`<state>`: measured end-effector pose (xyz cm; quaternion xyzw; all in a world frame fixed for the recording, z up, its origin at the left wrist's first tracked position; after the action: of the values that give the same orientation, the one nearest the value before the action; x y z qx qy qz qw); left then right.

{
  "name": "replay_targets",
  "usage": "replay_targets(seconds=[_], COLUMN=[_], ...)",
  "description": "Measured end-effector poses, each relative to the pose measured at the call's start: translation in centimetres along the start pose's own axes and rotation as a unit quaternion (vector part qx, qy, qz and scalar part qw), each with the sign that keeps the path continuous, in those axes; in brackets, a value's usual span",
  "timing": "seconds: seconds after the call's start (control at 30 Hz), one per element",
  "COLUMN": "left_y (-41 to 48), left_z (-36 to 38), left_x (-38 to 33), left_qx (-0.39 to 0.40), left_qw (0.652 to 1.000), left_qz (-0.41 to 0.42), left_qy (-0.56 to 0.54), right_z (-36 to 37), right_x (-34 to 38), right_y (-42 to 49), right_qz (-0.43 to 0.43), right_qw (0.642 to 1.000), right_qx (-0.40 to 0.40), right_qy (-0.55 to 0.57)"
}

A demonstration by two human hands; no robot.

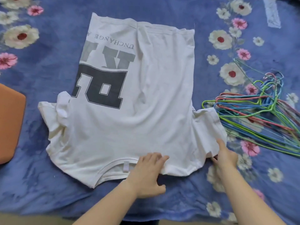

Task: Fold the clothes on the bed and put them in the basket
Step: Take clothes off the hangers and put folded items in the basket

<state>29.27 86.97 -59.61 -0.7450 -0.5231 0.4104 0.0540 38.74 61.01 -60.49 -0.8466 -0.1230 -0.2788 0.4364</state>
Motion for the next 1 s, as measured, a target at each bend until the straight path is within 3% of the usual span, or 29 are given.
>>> replay_targets(seconds=[0.1,0.2,0.3,0.4,0.47,0.57,0.63,0.7,0.77,0.83,0.87,0.93,1.0], left_y=[2.5,3.1,2.7,2.3,2.3,2.1,1.5,0.8,-0.5,-1.8,-2.9,-4.9,-7.0], left_z=[1.3,1.9,1.4,1.9,3.7,6.5,6.8,5.3,2.7,0.0,-1.4,-3.5,-5.0], left_x=[-1.8,-2.1,-2.8,-4.4,-5.6,-6.4,-5.9,-4.3,-1.0,2.9,5.2,9.7,13.6], left_qx=[0.044,0.06,0.092,0.125,0.172,0.204,0.145,-0.024,-0.23,-0.378,-0.428,-0.488,-0.499], left_qw=[0.994,0.997,0.995,0.988,0.979,0.971,0.969,0.953,0.914,0.854,0.813,0.7,0.589], left_qz=[0.017,0.012,0.042,0.087,0.098,0.094,0.036,-0.042,-0.128,-0.219,-0.285,-0.432,-0.524], left_qy=[0.097,0.044,-0.002,-0.037,-0.053,-0.081,-0.194,-0.3,-0.31,-0.284,-0.273,-0.291,-0.36], right_z=[1.4,0.9,-2.9,-6.7,-8.2,-8.8,-7.9,-5.7,-2.0,2.2,4.6,8.3,11.0], right_x=[1.5,3.2,3.1,1.1,-0.6,-3.0,-3.7,-3.5,-3.8,-4.9,-5.7,-7.2,-8.9], right_y=[1.0,1.4,3.1,4.0,4.5,4.6,3.3,0.6,-2.6,-5.9,-7.8,-11.2,-14.0], right_qz=[0.002,-0.069,-0.184,-0.232,-0.216,-0.112,-0.101,-0.156,-0.245,-0.338,-0.396,-0.493,-0.566], right_qw=[0.993,0.984,0.98,0.969,0.966,0.97,0.961,0.943,0.923,0.885,0.849,0.763,0.666], right_qx=[0.036,0.036,-0.021,-0.078,-0.09,-0.109,-0.154,-0.163,-0.089,0.004,0.048,0.132,0.223], right_qy=[0.116,0.159,0.075,-0.034,-0.113,-0.185,-0.205,-0.246,-0.282,-0.319,-0.345,-0.398,-0.431])
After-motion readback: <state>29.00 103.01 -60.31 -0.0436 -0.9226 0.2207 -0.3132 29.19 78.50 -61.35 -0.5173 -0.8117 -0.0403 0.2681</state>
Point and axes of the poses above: each hand's wrist, its own y-axis towards the middle knuckle, its own z-axis out of the palm, x = y × z, the point moved 1 cm from there along y, towards the middle knuckle, and after that the axes turned 9 degrees about x, right-handed, at the moved point
